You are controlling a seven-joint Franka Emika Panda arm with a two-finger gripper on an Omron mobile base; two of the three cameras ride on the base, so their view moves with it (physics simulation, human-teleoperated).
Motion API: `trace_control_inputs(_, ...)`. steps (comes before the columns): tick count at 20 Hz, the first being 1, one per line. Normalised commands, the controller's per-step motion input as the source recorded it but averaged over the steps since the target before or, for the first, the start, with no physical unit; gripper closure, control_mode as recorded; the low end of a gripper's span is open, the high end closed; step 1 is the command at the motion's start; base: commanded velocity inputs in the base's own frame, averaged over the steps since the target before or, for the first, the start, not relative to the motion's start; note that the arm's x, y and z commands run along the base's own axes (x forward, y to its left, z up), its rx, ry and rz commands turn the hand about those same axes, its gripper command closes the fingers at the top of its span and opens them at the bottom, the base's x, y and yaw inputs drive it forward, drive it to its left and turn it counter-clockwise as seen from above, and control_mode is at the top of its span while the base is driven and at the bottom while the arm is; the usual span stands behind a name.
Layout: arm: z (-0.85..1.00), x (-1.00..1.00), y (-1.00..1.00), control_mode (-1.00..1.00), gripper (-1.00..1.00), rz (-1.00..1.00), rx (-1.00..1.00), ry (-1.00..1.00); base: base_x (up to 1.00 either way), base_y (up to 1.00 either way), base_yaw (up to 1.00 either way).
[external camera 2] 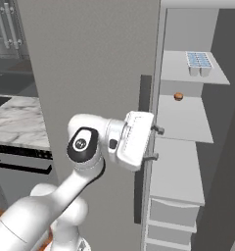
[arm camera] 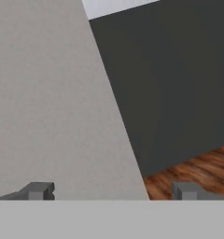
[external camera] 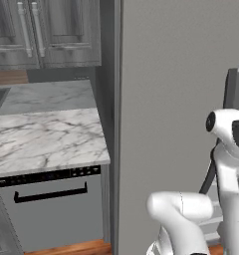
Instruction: Open the freezer door, pick up the ice cube tray from the freezer, and place it on the dining counter.
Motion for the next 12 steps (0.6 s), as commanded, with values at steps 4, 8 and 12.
trace_control_inputs(4,0.10,-0.15,0.68,-1.00,-1.00,0.13,0.00,0.05,0.00,0.00,0.00)
trace_control_inputs(8,0.22,-0.09,0.59,-1.00,-1.00,0.18,0.00,0.08,0.00,0.00,0.00)
trace_control_inputs(12,0.26,-0.01,0.52,-1.00,-1.00,0.20,0.00,0.11,0.00,0.00,0.00)
